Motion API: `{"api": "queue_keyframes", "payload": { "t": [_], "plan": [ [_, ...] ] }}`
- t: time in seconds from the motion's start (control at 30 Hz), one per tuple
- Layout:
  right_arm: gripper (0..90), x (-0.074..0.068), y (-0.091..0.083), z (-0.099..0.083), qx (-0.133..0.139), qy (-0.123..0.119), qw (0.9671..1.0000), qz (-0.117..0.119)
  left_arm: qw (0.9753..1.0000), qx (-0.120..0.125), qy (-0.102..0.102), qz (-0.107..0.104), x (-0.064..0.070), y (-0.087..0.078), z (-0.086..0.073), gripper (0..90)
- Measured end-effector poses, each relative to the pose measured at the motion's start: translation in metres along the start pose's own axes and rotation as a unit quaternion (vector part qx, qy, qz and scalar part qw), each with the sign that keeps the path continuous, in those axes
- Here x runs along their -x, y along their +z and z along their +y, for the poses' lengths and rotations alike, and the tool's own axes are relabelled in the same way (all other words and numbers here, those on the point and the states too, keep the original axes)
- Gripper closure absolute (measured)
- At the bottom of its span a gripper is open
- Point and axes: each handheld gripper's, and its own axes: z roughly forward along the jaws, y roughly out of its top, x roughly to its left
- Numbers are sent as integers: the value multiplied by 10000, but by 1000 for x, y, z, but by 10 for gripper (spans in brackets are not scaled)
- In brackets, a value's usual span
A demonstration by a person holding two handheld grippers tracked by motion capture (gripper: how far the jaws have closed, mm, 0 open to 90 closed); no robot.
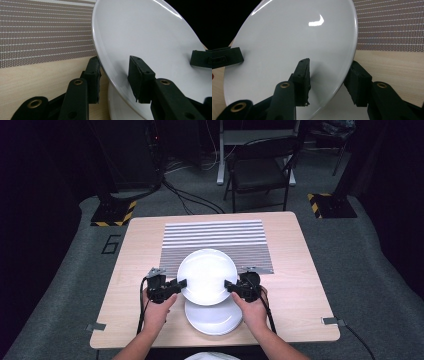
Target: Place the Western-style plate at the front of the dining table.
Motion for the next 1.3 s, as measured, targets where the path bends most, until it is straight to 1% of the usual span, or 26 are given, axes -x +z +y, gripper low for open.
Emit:
{"api": "queue_keyframes", "payload": {
  "t": [0.03, 0.1, 0.13, 0.17, 0.33, 0.43, 0.7, 0.73, 0.87, 0.93, 0.97, 1.07, 1.2, 1.23, 1.3],
  "plan": [
    [566, 0, 0, 1, -2, 35, 10000, 7, 10000, -8, 9, -19, 0, 0, 1, 623],
    [566, 1, 0, 2, 6, 19, 10000, 4, 10000, -1, 8, -38, 0, 2, 2, 622],
    [566, 1, 0, 3, -9, 33, 10000, 7, 10000, -34, 16, -28, 0, 1, 3, 623],
    [566, 1, -1, 4, -10, 25, 10000, 3, 10000, 2, 0, -26, 0, 3, 5, 623],
    [566, 2, -1, 9, 47, 40, 10000, -18, 10000, 22, -8, -64, 2, 4, 10, 622],
    [566, 3, -2, 13, 47, 76, 10000, 1, 10000, 21, 32, -66, 3, 4, 15, 622],
    [566, 5, -5, 23, 108, 41, 9999, -5, 9999, 49, 49, -90, 5, 6, 25, 622],
    [566, 5, -5, 24, 106, 63, 9999, 1, 9999, 42, 84, -86, 5, 6, 26, 622],
    [566, 6, -4, 28, 126, 53, 9999, -15, 9999, 45, 49, -92, 6, 9, 30, 622],
    [566, 6, -4, 30, 141, 83, 9998, -64, 9999, 61, 49, -80, 7, 10, 31, 622],
    [567, 7, -4, 31, 150, 53, 9998, -74, 9999, 57, 32, -93, 7, 11, 31, 622],
    [567, 8, -3, 34, 136, 93, 9998, -74, 9999, 69, -22, -133, 6, 14, 34, 622],
    [567, 9, -1, 37, 168, 81, 9998, -94, 9999, 95, -32, -102, 5, 17, 36, 622],
    [567, 9, 0, 38, 180, 60, 9998, -107, 9999, 64, -20, -90, 5, 17, 37, 622],
    [567, 9, 1, 39, 183, 59, 9997, -126, 9999, 97, -72, -79, 5, 19, 37, 622]
  ]
}}
